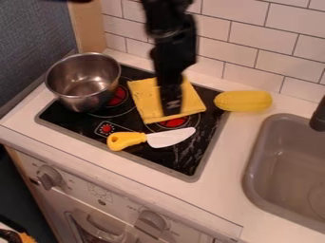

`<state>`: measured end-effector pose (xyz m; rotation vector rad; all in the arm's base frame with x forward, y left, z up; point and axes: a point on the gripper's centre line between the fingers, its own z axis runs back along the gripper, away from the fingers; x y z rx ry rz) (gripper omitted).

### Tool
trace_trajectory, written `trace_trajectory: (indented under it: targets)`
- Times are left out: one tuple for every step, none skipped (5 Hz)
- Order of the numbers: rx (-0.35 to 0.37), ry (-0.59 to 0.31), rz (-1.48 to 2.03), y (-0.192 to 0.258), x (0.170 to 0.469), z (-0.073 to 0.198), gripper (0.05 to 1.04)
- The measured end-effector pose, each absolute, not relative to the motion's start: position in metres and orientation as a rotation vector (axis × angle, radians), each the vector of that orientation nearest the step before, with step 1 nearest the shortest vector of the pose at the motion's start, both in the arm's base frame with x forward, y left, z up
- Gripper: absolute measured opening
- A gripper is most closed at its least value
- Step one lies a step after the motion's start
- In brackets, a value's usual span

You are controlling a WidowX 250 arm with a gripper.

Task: Moved the yellow knife between the burner and the sink

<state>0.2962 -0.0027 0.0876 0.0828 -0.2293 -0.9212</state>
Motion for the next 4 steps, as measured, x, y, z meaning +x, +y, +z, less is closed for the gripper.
trace_trajectory:
  targets:
    - [0.091, -0.233, -0.871, 0.014, 0.275, 0.071, 1.001]
    - [0.107, -0.213, -0.838, 0.02, 0.261, 0.058, 1.001]
    - [0.115, -0.188, -0.79, 0.028, 0.255, 0.047, 1.001]
    - [0.098, -0.157, -0.779, 0.029, 0.256, 0.034, 1.001]
